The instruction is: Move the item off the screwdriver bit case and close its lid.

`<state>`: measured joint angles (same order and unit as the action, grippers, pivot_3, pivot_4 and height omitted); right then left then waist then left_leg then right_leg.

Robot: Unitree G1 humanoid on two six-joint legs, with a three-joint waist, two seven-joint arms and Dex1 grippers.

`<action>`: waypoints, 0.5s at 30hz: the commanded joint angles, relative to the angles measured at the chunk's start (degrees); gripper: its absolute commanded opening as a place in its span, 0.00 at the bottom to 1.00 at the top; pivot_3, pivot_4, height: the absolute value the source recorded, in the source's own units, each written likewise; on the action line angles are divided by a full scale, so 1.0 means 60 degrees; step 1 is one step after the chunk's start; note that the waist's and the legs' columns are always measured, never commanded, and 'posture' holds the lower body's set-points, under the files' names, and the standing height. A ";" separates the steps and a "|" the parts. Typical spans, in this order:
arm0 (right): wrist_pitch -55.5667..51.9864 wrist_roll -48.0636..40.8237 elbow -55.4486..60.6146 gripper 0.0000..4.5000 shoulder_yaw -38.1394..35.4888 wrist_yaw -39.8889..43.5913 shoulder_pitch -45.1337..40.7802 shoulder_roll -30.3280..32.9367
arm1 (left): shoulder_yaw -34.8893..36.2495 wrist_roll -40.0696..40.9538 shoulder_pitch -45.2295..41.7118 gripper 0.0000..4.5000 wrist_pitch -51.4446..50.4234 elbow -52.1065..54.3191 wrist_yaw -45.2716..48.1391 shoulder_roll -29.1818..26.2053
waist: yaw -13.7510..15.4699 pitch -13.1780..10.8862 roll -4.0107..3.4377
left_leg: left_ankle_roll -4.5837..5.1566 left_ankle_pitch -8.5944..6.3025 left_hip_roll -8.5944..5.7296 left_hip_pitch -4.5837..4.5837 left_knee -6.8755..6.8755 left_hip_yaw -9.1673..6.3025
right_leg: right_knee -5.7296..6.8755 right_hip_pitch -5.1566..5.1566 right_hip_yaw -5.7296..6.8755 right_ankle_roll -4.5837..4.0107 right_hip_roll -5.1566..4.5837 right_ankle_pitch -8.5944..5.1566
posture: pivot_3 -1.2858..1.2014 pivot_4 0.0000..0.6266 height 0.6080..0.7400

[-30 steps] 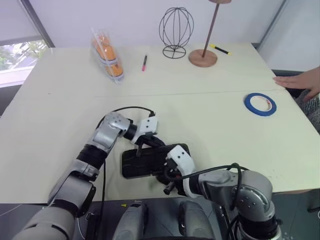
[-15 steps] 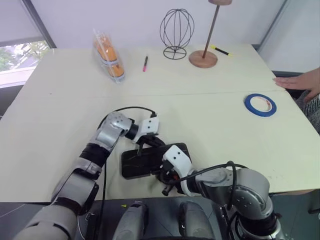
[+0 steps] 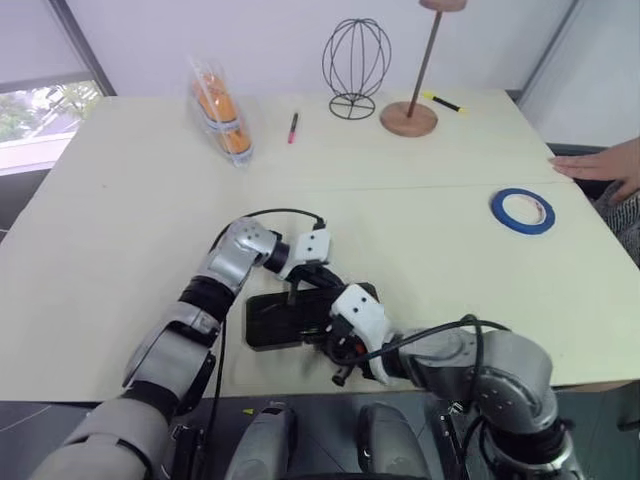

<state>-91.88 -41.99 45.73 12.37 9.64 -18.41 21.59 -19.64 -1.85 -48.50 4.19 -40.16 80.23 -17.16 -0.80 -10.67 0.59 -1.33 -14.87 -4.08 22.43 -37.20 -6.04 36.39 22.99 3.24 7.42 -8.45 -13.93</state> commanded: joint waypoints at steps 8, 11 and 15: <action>0.1930 -0.1187 0.1105 0.01 -0.2376 0.3534 -0.0298 0.3777 | 0.1350 0.1104 0.1442 0.00 -0.2252 0.3099 -0.0773 -0.1527 | -0.0020 -0.0017 0.0000 | 0.0000 -0.0001 0.0021 0.0010 0.0018 -0.0002 | -0.0013 0.0013 0.0000 0.0000 0.0024 -0.0002 | 0.52 0.24 1.00; 0.2680 -0.1270 0.0776 0.01 -0.2872 0.4397 -0.0269 0.4635 | 0.1949 0.1579 0.1929 0.00 -0.3292 0.4668 -0.1312 -0.1927 | 0.0019 -0.0022 0.0004 | 0.0000 -0.0001 0.0023 0.0028 0.0015 -0.0001 | -0.0021 0.0020 0.0000 -0.0001 0.0022 -0.0002 | 0.52 0.24 1.00; 0.3798 -0.0680 -0.0026 0.01 -0.3113 0.4992 -0.0302 0.5503 | 0.2933 0.2454 0.2896 0.00 -0.5244 0.7243 -0.2275 -0.2430 | 0.0029 -0.0024 0.0007 | 0.0000 -0.0001 0.0012 0.0032 0.0012 0.0002 | -0.0027 0.0016 0.0000 0.0001 -0.0004 -0.0001 | 0.52 0.24 1.00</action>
<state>-71.97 -47.08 45.96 -4.94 38.25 -19.90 53.65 -4.43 10.39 -31.72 -23.88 -1.95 68.35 -31.14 -0.63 -10.81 0.62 -1.34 -14.88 -4.03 22.62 -37.13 -6.03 36.23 23.09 3.24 7.43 -8.50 -13.95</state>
